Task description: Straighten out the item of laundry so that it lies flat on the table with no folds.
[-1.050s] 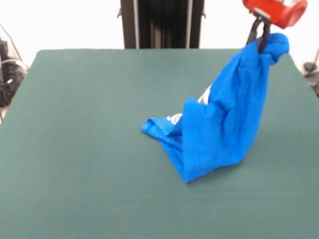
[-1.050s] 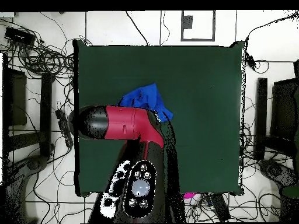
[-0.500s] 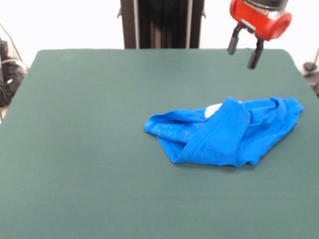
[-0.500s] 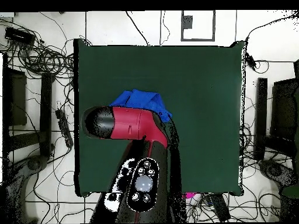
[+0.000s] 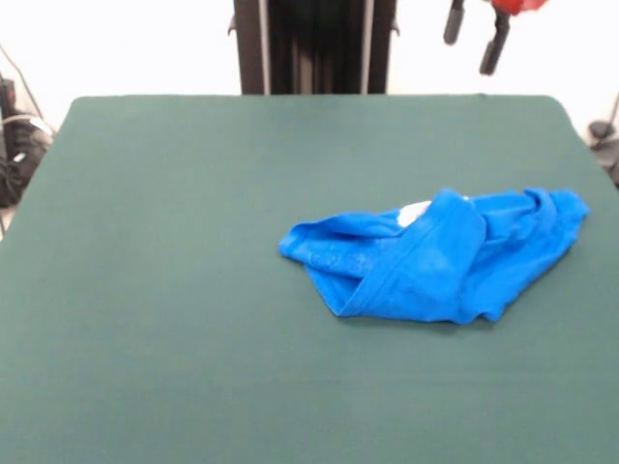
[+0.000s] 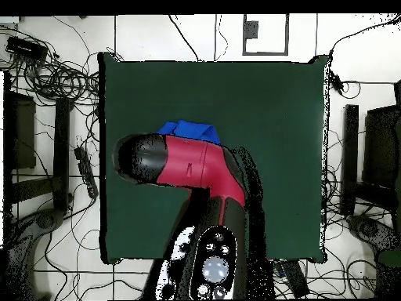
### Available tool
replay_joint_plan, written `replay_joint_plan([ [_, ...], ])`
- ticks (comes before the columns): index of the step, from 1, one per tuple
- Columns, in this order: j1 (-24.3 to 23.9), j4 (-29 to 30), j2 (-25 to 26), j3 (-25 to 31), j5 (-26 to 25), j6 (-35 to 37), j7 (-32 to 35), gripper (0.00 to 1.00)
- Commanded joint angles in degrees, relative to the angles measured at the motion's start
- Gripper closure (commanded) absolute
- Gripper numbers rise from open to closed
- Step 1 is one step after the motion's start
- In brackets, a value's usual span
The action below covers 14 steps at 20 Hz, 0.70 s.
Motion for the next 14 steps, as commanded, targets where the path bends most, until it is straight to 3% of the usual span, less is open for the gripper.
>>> replay_joint_plan([
  [1,-3.18,-7.26,4.29,1.21,-2.51,3.33,3.19,0.00],
  [6,-4.39,-15.06,8.26,1.19,-5.44,1.96,3.29,0.00],
  [14,-3.94,-23.24,16.77,3.15,-4.48,-7.03,8.73,0.00],
])
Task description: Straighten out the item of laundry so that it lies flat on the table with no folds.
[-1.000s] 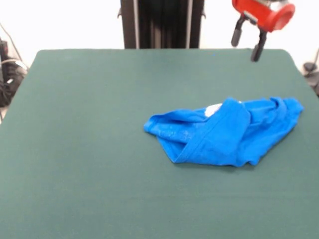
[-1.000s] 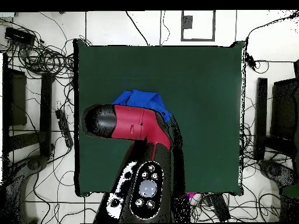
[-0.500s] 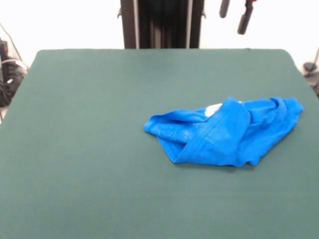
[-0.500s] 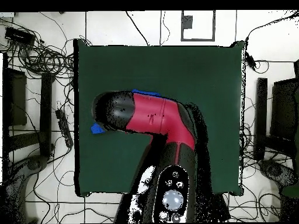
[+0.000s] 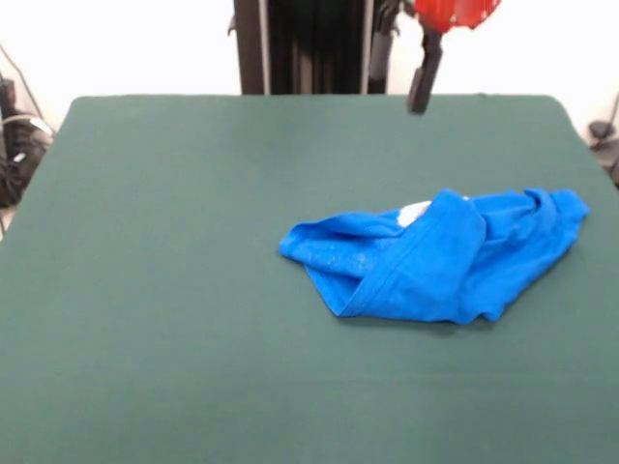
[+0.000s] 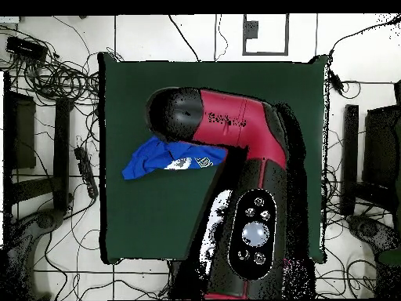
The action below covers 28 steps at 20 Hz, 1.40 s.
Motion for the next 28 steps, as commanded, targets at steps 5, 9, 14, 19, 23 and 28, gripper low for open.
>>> replay_joint_plan([
  [5,2.66,-8.82,13.51,4.25,2.09,-9.43,11.42,0.00],
  [9,3.83,-11.74,15.26,3.66,4.37,-8.52,13.86,0.00],
  [14,4.24,-14.14,17.47,2.76,6.01,-4.99,14.08,0.00],
  [19,5.06,-12.43,16.82,1.04,7.59,6.38,14.86,0.00],
  [23,6.46,-11.72,16.74,-1.79,7.56,16.38,17.01,0.00],
  [28,7.20,-14.13,19.87,-6.96,6.88,20.99,21.61,0.00],
])
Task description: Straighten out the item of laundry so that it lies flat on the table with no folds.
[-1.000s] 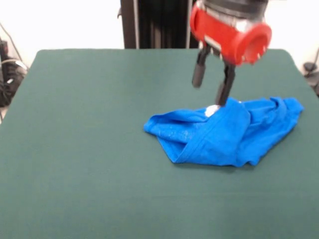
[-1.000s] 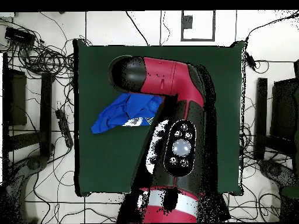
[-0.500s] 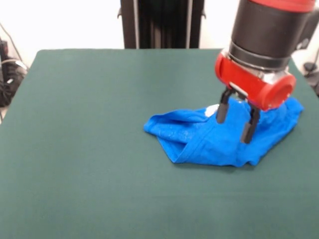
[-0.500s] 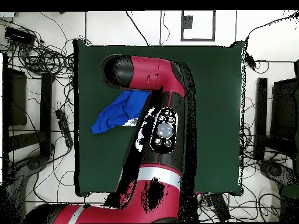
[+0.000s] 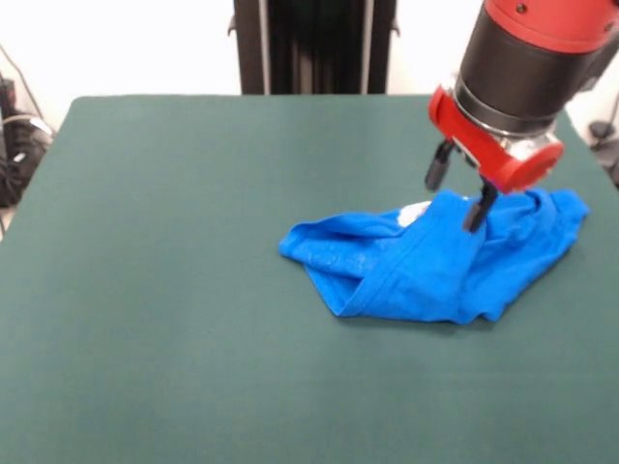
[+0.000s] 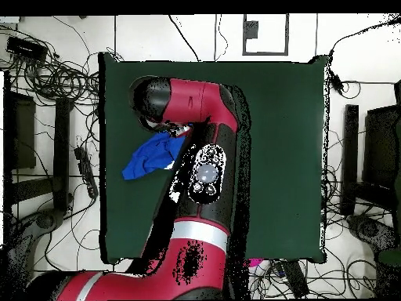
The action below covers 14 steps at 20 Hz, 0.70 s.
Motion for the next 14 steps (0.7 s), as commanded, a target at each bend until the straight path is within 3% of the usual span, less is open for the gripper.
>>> replay_joint_plan([
  [1,2.23,-0.26,2.50,-3.72,1.79,12.32,21.86,0.00],
  [5,0.70,4.38,2.82,-1.49,3.76,5.62,19.18,0.00],
  [10,-2.76,8.83,4.50,7.00,8.83,-7.63,11.39,0.00],
  [14,-2.44,11.52,3.81,9.62,12.83,-9.73,10.58,0.00],
])
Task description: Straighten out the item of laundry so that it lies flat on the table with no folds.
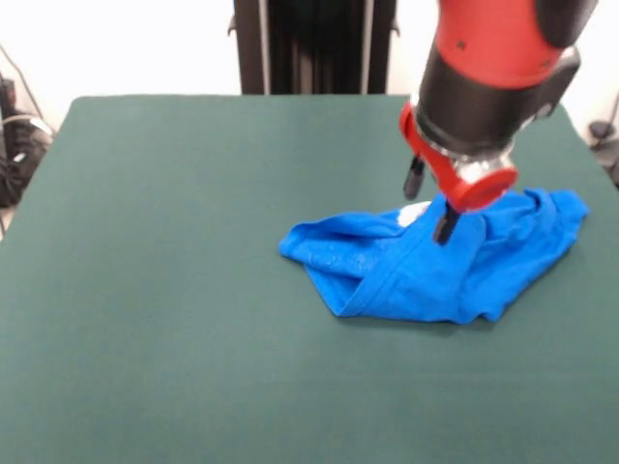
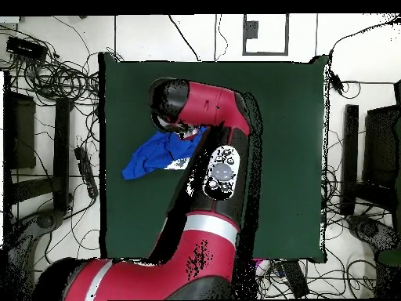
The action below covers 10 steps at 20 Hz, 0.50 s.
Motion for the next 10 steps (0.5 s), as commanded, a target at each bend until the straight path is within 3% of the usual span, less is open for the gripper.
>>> replay_joint_plan([
  [1,-0.40,10.69,0.86,11.27,7.65,-7.24,8.95,0.00],
  [10,0.68,11.94,-0.85,10.74,9.60,-1.68,8.81,0.00],
])
